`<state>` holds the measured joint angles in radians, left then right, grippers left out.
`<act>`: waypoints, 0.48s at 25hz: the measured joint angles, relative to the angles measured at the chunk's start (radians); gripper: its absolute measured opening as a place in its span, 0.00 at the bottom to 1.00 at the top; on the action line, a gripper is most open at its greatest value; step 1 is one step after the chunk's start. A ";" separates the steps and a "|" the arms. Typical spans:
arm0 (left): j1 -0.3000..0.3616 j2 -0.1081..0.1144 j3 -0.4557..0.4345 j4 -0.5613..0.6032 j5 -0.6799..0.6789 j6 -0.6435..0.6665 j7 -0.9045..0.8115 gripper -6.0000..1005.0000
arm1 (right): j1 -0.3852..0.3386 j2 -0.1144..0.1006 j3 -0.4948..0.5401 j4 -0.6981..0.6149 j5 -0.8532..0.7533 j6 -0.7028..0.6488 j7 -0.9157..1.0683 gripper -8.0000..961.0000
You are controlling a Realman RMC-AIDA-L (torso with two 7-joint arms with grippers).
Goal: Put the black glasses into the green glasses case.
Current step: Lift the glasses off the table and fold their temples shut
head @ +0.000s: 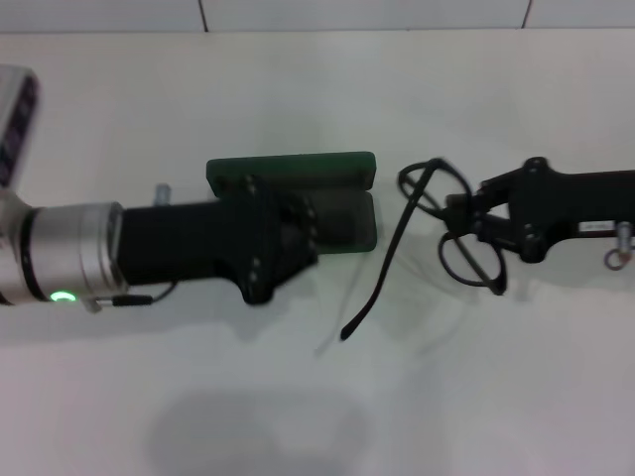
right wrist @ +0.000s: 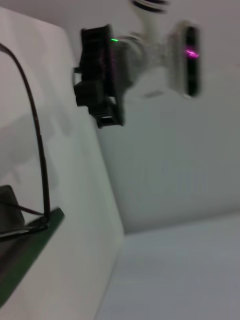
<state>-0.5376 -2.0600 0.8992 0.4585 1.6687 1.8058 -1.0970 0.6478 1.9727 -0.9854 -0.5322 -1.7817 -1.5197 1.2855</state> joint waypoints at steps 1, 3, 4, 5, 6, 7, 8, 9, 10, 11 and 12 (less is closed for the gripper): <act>-0.001 0.000 0.015 0.001 0.000 0.001 0.002 0.03 | 0.009 0.011 0.000 -0.004 -0.018 0.010 -0.029 0.07; -0.002 0.000 0.049 -0.002 0.000 0.000 0.005 0.03 | 0.016 0.030 -0.006 -0.018 -0.031 0.023 -0.091 0.07; -0.003 0.000 0.062 -0.005 0.000 -0.001 0.006 0.03 | 0.016 0.035 -0.010 -0.023 -0.032 0.025 -0.111 0.07; -0.003 -0.001 0.066 -0.007 0.001 -0.002 0.006 0.03 | 0.017 0.041 -0.016 -0.032 -0.031 0.025 -0.148 0.07; -0.003 -0.003 0.069 -0.008 0.001 -0.002 0.005 0.03 | 0.019 0.045 -0.024 -0.041 -0.028 0.021 -0.185 0.07; -0.003 -0.005 0.071 -0.008 0.002 -0.002 0.004 0.03 | 0.020 0.047 -0.026 -0.043 -0.025 0.018 -0.196 0.07; -0.002 -0.008 0.072 -0.008 0.003 -0.003 0.001 0.03 | 0.024 0.049 -0.030 -0.047 -0.018 0.011 -0.216 0.07; -0.002 -0.010 0.072 -0.009 0.003 -0.004 -0.001 0.03 | 0.028 0.050 -0.031 -0.048 -0.010 0.006 -0.225 0.07; -0.002 -0.011 0.072 -0.010 0.003 -0.004 -0.003 0.03 | 0.030 0.050 -0.032 -0.049 -0.004 0.002 -0.232 0.07; -0.002 -0.013 0.072 -0.013 0.003 -0.005 -0.004 0.03 | 0.033 0.050 -0.033 -0.049 0.008 -0.001 -0.242 0.07; -0.004 -0.014 0.072 -0.016 0.003 -0.005 -0.005 0.03 | 0.034 0.050 -0.034 -0.046 0.023 -0.006 -0.258 0.07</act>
<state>-0.5413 -2.0744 0.9712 0.4422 1.6721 1.8008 -1.1019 0.6821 2.0231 -1.0195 -0.5786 -1.7583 -1.5260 1.0273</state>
